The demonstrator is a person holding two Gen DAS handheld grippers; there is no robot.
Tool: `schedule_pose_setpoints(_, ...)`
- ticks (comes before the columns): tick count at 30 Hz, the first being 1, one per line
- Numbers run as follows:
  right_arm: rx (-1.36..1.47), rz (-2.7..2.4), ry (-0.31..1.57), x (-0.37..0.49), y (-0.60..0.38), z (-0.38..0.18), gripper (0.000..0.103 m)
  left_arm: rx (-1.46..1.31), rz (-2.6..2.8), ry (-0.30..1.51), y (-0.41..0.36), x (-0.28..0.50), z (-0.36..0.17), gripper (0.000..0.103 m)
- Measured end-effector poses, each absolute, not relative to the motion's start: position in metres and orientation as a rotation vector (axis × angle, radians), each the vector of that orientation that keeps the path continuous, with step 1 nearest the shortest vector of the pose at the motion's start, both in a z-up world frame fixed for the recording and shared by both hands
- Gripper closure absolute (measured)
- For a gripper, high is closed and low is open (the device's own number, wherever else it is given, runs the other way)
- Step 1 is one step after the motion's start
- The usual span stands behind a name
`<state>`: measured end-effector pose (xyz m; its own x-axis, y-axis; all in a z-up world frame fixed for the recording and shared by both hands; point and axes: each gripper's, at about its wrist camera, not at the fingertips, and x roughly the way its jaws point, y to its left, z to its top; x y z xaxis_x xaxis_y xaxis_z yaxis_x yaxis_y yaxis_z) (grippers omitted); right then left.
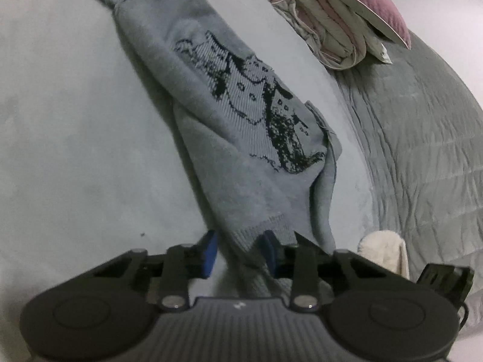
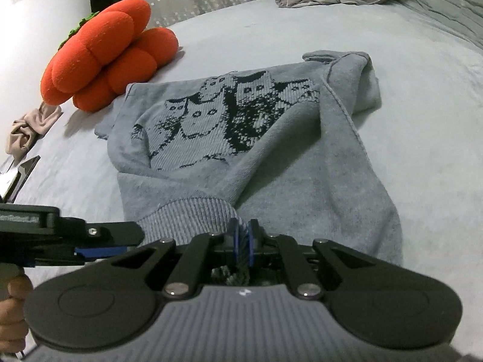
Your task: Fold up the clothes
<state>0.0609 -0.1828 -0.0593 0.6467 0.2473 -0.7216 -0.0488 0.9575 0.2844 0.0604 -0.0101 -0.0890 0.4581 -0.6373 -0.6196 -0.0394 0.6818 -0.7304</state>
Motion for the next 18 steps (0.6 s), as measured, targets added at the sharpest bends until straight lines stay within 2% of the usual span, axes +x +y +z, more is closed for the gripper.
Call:
schedule_pose_setpoints(6,0.25,0.171,0.855,0.06,-0.183,-0.058,0.095,-0.776,-0.421,1.025,-0.008,0.055,-0.082,0.091)
schedule_pose_setpoints(10,0.245,0.175,0.859,0.057,-0.18,-0.053,0.095,-0.768,-0.42,1.0,-0.005,0.05,-0.073,0.095)
schedule_pose_setpoints(12,0.246,0.184,0.861,0.055,-0.178,-0.05,0.095,-0.761,-0.421,0.984,-0.002,0.046,-0.068,0.101)
schedule_pose_setpoints(18,0.246,0.253,0.857,0.043,-0.168,-0.04,0.095,-0.718,-0.406,0.917,0.024,0.027,-0.051,0.101)
